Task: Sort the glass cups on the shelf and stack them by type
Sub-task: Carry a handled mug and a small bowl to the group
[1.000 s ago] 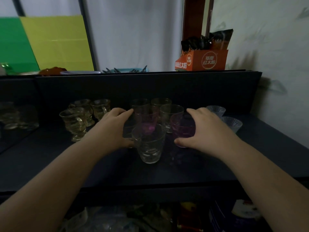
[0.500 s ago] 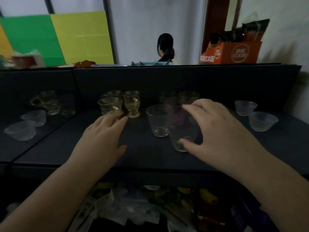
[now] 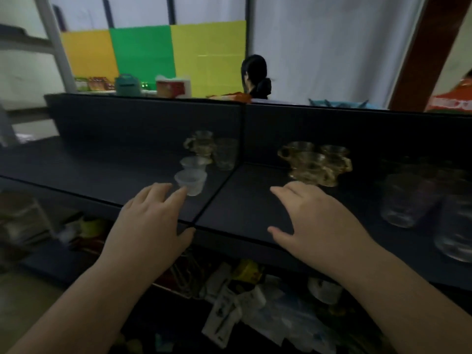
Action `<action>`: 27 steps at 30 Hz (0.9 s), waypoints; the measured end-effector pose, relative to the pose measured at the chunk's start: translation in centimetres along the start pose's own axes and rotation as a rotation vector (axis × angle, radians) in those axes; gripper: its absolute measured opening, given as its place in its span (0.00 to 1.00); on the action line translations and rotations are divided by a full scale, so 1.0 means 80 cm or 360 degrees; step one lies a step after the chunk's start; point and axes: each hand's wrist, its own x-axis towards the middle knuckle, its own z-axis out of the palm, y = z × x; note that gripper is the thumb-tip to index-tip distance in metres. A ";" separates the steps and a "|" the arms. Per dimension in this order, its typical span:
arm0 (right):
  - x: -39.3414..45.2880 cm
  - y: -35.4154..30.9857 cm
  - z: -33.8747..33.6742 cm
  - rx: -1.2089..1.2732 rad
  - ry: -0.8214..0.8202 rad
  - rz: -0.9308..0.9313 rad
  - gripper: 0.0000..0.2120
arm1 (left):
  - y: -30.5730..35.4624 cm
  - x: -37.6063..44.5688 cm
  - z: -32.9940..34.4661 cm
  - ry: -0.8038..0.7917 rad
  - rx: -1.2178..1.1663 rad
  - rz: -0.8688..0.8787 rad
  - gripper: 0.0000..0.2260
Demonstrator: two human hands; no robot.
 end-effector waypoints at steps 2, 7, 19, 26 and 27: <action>0.027 -0.032 0.018 -0.0007 -0.0021 -0.0010 0.36 | -0.044 -0.005 0.001 -0.0001 0.0010 -0.0054 0.36; 0.089 -0.089 0.045 0.0057 0.0000 0.0024 0.35 | -0.123 -0.003 0.008 0.0004 -0.0007 -0.0064 0.36; 0.192 -0.092 0.073 0.0122 0.0058 0.0162 0.31 | -0.160 0.089 0.063 -0.0002 -0.0361 0.0013 0.34; 0.243 -0.098 0.105 0.0254 -0.0339 0.0115 0.43 | -0.168 0.189 0.088 -0.0115 -0.0439 0.0204 0.35; 0.247 -0.097 0.111 0.0262 -0.0342 0.0103 0.42 | -0.169 0.201 0.093 -0.0114 -0.0436 0.0236 0.34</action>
